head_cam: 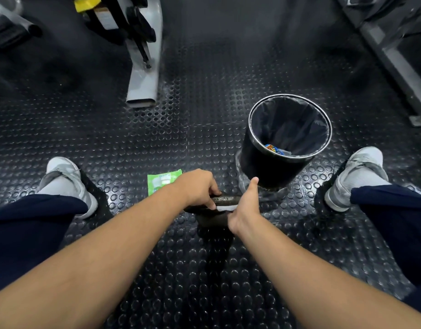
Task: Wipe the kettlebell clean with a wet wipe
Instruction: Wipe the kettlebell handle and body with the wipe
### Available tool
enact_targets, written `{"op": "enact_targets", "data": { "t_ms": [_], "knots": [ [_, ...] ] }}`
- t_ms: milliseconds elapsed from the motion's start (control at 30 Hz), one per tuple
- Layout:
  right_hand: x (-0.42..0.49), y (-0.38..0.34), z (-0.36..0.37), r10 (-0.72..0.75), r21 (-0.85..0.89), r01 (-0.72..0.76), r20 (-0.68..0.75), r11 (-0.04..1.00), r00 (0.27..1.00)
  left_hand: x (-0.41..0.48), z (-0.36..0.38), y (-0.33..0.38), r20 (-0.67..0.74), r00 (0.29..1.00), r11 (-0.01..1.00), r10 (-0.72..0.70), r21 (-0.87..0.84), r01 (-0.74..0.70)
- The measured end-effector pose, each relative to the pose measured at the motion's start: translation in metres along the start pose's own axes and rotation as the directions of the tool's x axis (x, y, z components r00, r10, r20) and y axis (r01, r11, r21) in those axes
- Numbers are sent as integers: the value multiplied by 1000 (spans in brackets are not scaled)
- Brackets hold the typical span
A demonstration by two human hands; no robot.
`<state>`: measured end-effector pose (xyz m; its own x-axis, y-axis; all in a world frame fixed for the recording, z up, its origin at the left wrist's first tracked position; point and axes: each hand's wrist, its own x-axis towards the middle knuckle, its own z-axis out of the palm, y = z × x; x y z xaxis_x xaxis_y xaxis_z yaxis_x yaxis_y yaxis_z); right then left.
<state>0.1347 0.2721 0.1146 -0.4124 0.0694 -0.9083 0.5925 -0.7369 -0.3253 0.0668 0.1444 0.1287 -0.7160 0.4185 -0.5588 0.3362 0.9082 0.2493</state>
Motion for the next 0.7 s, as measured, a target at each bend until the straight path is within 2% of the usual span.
{"op": "enact_targets", "data": {
  "t_ms": [200,467,600,700],
  "knots": [
    [12,-13,-17,87,64,-97,149,993,985,-1,-1,1,7,1000,1000,-10,-14,10],
    [11,-5,2,-16,55,15,16,998,1000,-3,-1,2,-13,1000,1000,-9,9,9],
    [26,-1,-9,18,22,-18,-2,1000,1000,-5,2,1,-27,1000,1000,-10,26,10],
    [35,-4,-22,41,39,-43,39,998,998,-5,7,0,-44,999,999,-4,41,6]
  ]
}}
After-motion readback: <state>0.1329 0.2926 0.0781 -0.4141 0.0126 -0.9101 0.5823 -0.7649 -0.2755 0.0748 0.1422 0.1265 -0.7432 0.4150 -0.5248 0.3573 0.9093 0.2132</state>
